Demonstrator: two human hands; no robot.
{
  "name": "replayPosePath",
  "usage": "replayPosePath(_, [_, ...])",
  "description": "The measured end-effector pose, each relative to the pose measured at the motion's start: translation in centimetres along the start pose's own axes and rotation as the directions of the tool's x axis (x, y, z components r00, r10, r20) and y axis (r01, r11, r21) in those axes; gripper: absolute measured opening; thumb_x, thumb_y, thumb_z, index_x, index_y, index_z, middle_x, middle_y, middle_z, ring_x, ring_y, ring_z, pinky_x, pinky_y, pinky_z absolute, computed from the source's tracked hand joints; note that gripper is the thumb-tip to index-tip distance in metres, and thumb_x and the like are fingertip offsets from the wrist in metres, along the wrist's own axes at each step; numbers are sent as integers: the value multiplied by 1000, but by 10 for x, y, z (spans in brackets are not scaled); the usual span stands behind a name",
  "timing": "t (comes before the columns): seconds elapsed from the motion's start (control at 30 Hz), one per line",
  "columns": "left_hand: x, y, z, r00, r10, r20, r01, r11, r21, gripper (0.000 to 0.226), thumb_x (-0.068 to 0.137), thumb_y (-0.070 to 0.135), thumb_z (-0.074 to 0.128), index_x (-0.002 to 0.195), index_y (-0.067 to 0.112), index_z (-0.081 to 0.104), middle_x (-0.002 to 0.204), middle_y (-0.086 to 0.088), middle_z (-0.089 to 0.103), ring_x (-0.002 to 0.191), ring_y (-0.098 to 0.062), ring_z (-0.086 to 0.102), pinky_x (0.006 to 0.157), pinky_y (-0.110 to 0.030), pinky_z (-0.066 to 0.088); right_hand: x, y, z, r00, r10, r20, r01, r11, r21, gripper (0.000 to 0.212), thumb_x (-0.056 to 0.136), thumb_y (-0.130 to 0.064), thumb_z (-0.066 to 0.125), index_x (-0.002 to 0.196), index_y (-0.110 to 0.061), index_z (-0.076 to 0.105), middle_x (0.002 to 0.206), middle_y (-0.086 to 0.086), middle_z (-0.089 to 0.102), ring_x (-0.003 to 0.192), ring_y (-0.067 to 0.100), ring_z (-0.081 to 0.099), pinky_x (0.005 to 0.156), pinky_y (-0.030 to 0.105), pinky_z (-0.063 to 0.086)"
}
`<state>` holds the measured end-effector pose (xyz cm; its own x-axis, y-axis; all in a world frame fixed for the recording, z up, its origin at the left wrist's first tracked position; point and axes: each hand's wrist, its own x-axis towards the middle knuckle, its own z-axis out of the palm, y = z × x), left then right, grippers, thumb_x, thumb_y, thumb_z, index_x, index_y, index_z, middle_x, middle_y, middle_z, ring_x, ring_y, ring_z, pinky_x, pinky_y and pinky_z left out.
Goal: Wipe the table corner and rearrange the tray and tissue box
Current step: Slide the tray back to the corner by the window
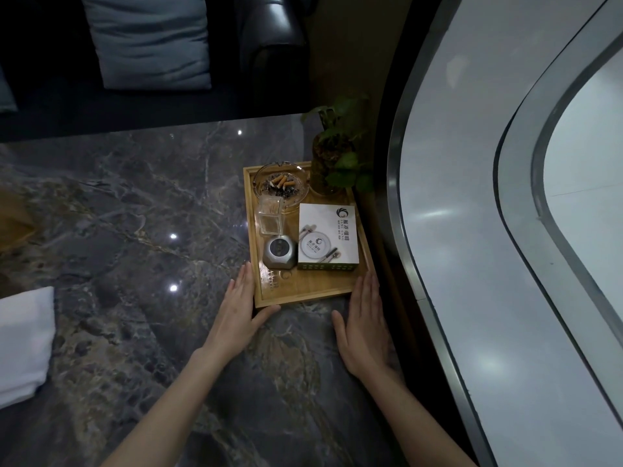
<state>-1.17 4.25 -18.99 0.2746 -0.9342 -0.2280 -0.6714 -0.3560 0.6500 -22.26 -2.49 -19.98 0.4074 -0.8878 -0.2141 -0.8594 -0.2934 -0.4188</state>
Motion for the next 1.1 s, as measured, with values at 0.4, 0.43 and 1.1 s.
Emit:
replayPosePath(0.4, [1,1,6,999,9,-34,-6,996,94,110,64,86,11,145,16,-10,157,-6,4,139,-6,-4,115,-32,-6,4,1,2,999,42,-32,-43,999,-28,76,83,-56,5,139,-14,-24,148,1,-30,138,12,-26,115,29,-7])
replayPosePath(0.43, [1,1,7,999,8,-38,-5,995,102,110,64,86,10,145,16,-10,157,-7,5,139,-7,-4,115,-33,-6,4,0,2,998,50,-35,-51,998,-24,76,83,-56,5,139,-14,-23,148,1,-30,139,12,-25,115,30,-7])
replayPosePath(1.1, [1,14,4,999,-43,-4,43,989,140,90,86,54,44,145,12,-10,157,-8,0,145,-18,1,118,-35,-2,5,-3,1,996,80,-47,-80,997,0,76,81,-57,4,138,-16,-23,149,2,-26,137,12,-24,115,31,-9])
